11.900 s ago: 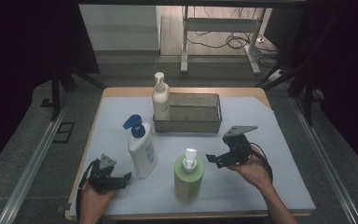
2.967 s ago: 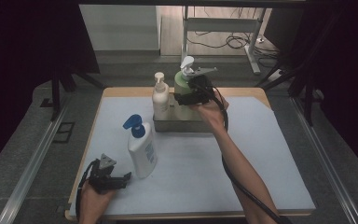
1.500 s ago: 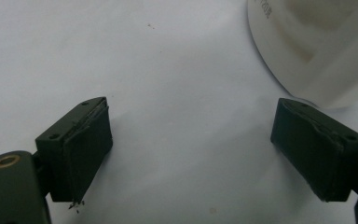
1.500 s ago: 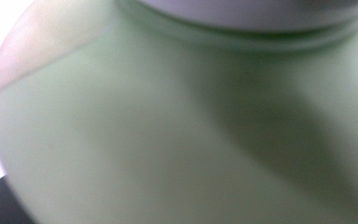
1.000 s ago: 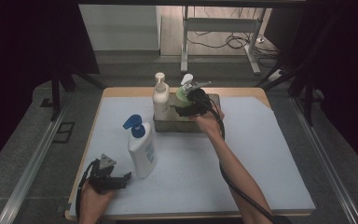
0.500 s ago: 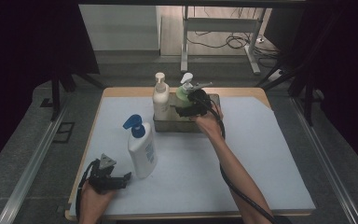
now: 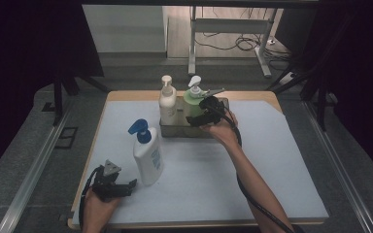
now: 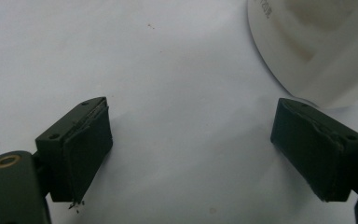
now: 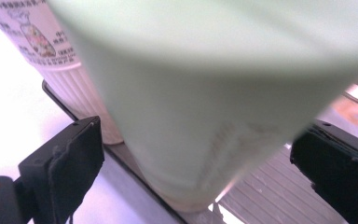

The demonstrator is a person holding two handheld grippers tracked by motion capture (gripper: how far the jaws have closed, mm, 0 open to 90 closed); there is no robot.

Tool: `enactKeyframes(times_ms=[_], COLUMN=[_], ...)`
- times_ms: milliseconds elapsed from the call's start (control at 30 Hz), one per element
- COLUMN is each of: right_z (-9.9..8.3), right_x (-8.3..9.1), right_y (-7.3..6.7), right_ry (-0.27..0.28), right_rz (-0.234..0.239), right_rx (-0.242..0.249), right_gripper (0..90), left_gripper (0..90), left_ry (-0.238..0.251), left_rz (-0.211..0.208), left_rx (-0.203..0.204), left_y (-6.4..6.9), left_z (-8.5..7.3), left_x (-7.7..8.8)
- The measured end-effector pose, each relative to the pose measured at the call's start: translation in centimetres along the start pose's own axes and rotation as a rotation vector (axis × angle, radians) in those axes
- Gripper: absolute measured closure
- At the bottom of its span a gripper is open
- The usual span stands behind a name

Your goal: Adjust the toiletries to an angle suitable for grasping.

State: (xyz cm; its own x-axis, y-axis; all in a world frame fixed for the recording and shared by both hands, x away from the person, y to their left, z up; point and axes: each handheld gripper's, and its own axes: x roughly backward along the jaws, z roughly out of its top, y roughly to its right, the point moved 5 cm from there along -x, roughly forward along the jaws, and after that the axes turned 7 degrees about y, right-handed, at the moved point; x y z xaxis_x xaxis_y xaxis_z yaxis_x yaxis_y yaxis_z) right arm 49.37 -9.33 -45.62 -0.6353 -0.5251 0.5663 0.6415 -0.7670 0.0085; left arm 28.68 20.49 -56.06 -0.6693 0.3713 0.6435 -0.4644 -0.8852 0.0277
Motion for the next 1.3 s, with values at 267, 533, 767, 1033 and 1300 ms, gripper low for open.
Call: enactKeyframes(times_ms=[267, 533, 767, 1033, 1300], right_z=[-1.0, -2.2, -2.4, -2.9, -2.7], right_x=[1.7, 3.4, 3.6, 2.6, 1.0], right_y=[0.3, 1.3, 2.4, 3.8, 4.4], right_ry=[0.016, 0.024, 0.030, 0.013, 0.001], right_rz=[-0.002, 0.015, -0.002, -0.033, -0.077], right_rx=[0.035, 0.013, -0.028, -0.088, -0.097], right_gripper=[23.0, 47.9, 68.4, 89.6, 89.8], left_gripper=[12.2, 12.3, 12.2, 12.2, 12.2], left_ry=[0.000, 0.000, 0.000, 0.000, 0.000], left_rz=[0.000, 0.000, 0.000, 0.000, 0.000], left_rx=[0.000, 0.000, 0.000, 0.000, 0.000], left_y=[0.0, 0.0, 0.0, 0.0, 0.0], left_z=[0.0, 0.0, 0.0, 0.0, 0.0], left_x=[0.0, 0.0, 0.0, 0.0, 0.0])
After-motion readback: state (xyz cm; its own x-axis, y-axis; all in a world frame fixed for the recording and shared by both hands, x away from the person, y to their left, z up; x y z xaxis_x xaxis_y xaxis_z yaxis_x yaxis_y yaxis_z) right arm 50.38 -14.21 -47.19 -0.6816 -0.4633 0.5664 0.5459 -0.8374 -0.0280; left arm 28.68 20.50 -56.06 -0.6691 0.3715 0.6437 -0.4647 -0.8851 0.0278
